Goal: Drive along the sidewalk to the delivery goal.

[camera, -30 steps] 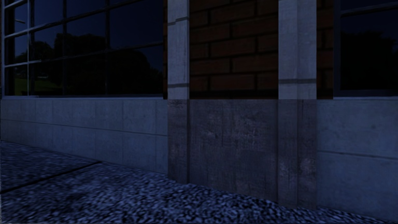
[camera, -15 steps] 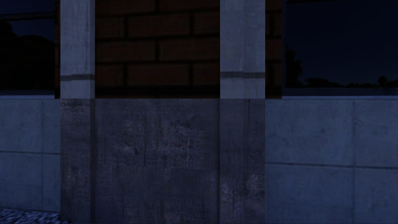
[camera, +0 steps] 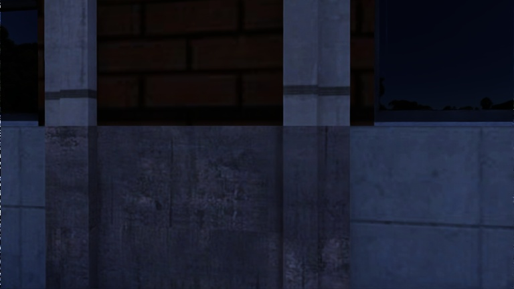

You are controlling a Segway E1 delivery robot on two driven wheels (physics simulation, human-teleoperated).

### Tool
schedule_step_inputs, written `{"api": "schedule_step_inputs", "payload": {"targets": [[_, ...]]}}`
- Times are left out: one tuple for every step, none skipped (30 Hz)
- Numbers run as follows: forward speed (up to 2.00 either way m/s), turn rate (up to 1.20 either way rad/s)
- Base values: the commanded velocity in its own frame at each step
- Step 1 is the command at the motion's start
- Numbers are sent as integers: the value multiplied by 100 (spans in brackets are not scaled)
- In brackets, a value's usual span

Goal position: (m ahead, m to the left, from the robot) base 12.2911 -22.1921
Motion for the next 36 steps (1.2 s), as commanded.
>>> {"api": "schedule_step_inputs", "payload": {"targets": [[-65,-28],[-65,-28],[-78,-31],[-83,-41],[-89,-55],[-91,-60],[-91,-61],[-91,-61],[-91,-61],[-91,-61],[-91,-61],[-91,-61],[-91,-61],[-91,-61],[-91,-61],[-91,-61],[-91,-61],[-91,-61],[-91,-61],[-91,-61],[-91,-61],[-91,-61],[-91,-61],[-91,-61],[-91,-61],[-91,-61],[-91,-61],[-91,-61],[-91,-61],[-91,-61],[-91,-61],[-83,-61],[0,-22],[0,0],[0,0],[0,0]]}}
